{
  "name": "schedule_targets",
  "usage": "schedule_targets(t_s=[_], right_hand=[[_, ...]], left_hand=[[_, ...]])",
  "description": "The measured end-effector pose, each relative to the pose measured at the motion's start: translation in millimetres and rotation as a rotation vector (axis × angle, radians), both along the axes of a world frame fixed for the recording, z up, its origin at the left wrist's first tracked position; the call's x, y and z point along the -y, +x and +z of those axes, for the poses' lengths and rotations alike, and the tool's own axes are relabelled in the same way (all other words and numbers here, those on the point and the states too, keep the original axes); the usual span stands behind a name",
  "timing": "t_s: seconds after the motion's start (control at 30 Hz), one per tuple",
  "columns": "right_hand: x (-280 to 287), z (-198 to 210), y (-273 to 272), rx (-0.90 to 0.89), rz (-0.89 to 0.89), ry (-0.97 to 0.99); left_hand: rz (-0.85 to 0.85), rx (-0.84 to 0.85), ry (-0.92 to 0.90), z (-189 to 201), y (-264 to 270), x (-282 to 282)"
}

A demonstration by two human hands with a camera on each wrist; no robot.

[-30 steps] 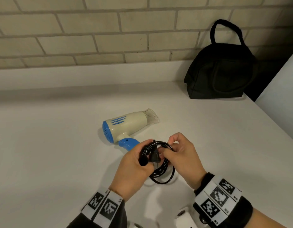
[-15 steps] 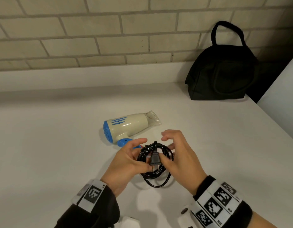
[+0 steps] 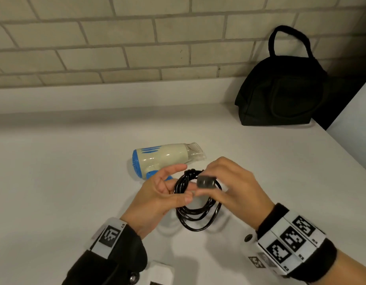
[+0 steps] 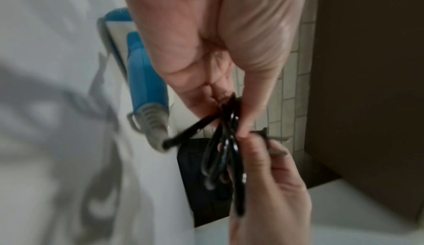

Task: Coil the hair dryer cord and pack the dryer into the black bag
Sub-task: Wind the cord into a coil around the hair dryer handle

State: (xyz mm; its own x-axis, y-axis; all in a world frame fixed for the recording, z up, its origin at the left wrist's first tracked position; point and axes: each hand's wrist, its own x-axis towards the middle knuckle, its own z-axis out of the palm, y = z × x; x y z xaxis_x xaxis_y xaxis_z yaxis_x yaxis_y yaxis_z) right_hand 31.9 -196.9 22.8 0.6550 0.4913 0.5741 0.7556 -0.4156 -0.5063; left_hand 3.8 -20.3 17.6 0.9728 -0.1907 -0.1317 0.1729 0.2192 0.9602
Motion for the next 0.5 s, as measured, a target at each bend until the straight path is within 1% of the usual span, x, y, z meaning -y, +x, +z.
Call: schedule_targets(t_s=[0.07, 0.17, 0.23, 0.33, 0.4, 0.5], right_hand=[[-3.7, -0.1, 0.4, -0.255, -0.026, 0.288], [-14.2, 0.6, -1.2, -0.592, -0.087, 0.563], [-16.7, 1.2, -0.5, -0.786, -0.079, 0.722], [-18.4, -0.3, 0.9, -0.943, -0.077, 0.834], [-20.7, -4.4, 0.6, -1.02, -0.114, 0.873], [-26.2, -7.2, -0.5, -1.089, -0.169, 0.912]], left_hand=[[0.04, 0.082, 0.127, 0.2, -0.5, 1.6], [0.198, 0.184, 0.286, -2.5, -0.4, 4.4], [0.278, 0.252, 0.376, -6.8, -1.8, 7.3], [0.352, 0.345, 0.563, -15.5, -3.1, 9.6], [0.408, 0.33, 0.607, -19.3, -0.9, 11.3], [0.431, 0.269, 0.684, -20.5, -0.4, 13.2]])
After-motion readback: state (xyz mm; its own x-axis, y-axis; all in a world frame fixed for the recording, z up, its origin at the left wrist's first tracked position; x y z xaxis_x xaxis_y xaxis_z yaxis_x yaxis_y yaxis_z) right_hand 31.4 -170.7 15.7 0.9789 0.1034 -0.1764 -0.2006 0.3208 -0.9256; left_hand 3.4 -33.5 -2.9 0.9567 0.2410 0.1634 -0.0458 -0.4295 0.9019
